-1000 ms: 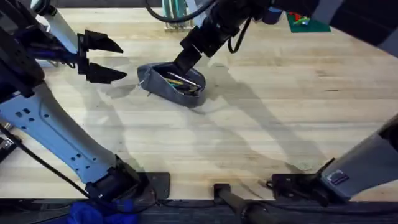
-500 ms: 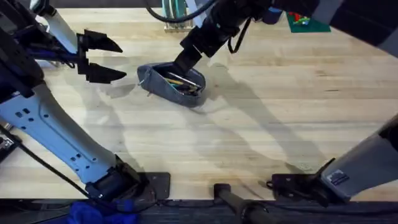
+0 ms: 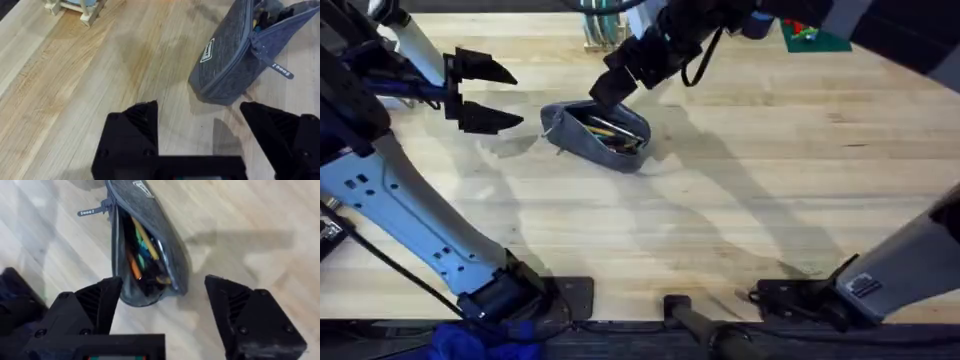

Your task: Unzip the bag, pick up the pens from the table one at a time and place them inside, then zip the bag closed.

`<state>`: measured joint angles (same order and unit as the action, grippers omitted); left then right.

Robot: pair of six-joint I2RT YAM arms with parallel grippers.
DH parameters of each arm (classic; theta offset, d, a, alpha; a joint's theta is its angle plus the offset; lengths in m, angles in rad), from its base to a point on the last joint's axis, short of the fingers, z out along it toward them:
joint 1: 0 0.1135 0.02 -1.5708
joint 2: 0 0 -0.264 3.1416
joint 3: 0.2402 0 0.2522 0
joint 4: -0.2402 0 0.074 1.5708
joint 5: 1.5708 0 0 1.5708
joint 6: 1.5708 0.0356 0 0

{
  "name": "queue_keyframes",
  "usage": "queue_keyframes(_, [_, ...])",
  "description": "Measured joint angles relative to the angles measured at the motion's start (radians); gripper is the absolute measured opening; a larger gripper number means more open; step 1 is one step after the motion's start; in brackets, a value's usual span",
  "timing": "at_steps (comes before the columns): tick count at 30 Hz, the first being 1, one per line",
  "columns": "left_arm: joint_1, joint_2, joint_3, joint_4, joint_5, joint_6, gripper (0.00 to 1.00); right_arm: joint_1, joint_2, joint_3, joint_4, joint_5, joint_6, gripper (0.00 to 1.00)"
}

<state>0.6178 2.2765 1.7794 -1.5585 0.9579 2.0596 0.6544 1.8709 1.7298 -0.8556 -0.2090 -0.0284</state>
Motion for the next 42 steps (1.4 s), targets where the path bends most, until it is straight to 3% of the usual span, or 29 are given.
queue_keyframes(11, [0.0, 0.0, 0.0, 0.0, 0.0, 0.0, 0.993, 0.0, 0.0, 0.03, -0.013, -0.1, 0.151, 0.997])
queue_keyframes(20, [0.0, 0.0, 0.0, 0.0, 0.0, 0.0, 0.994, 0.01, 0.0, 0.031, 0.012, -0.117, 0.243, 0.996])
queue_keyframes(32, [0.0, 0.0, 0.0, 0.0, 0.0, 0.0, 0.994, 0.132, 0.0, 0.161, -0.102, 0.152, 0.442, 0.996])
queue_keyframes(42, [0.0, 0.0, 0.0, 0.0, 0.0, 0.0, 0.993, 0.167, 0.0, 0.264, -0.17, 0.218, 0.579, 0.995])
